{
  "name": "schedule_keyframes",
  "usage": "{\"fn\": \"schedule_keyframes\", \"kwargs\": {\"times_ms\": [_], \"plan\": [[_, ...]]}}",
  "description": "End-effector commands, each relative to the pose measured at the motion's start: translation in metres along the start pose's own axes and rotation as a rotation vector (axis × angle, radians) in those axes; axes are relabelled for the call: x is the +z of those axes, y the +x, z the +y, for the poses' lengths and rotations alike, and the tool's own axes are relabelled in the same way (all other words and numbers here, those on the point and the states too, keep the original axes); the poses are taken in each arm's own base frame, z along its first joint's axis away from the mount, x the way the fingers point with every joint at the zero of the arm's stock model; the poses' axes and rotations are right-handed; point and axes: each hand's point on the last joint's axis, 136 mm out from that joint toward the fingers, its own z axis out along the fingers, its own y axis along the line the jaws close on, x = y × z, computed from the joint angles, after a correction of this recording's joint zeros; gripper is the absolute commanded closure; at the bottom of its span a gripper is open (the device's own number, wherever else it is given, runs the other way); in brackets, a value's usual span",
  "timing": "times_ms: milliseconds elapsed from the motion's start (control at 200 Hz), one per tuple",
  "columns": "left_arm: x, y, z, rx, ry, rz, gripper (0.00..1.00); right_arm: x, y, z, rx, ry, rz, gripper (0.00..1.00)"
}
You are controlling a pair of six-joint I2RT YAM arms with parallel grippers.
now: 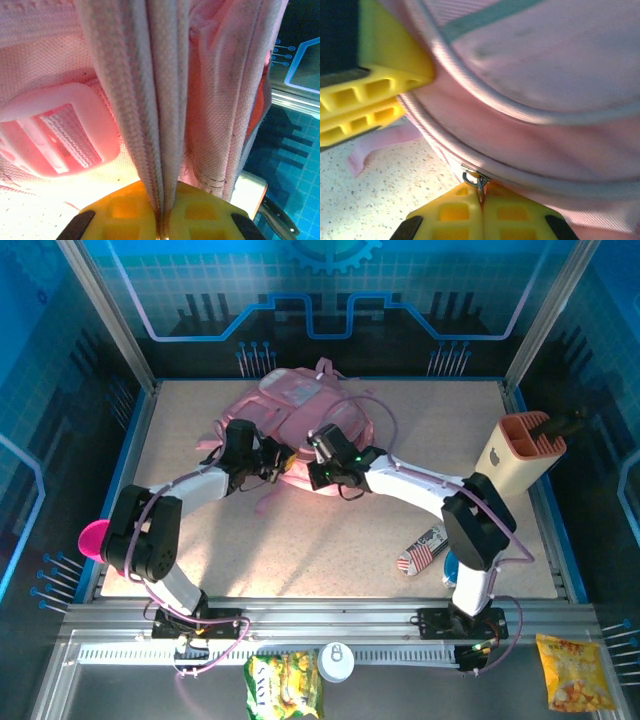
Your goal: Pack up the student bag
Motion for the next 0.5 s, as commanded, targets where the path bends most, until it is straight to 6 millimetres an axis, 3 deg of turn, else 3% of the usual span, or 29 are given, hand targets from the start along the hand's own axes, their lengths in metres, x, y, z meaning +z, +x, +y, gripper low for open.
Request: {"fn": "schedule_keyframes", "kwargs": {"times_ms": [0, 110, 255, 390, 495], "plan": [[-0.003, -0.01, -0.012, 0.053, 0.016, -0.03, 1.0, -0.021, -0.003, -0.066, 0.099, 0.159, -0.02, 1.0], [-0.002, -0.009, -0.013, 0.061, 0.017, -0.018, 1.0, -0.028, -0.004, -0.089, 0.141, 0.201, -0.02, 1.0], [0.002, -0.007, -0.019, 0.09, 0.017, 0.011, 1.0, -0.036, -0.006, -0.102, 0.147, 0.239, -0.026, 1.0], [0.005, -0.007, -0.027, 0.154, -0.009, 0.038, 1.0, -0.039, 0.003, -0.103, 0.146, 0.244, -0.014, 1.0], [0.009, -0.015, -0.032, 0.223, -0.05, 0.041, 0.99, -0.042, 0.01, -0.092, 0.134, 0.194, -0.021, 1.0]]}}
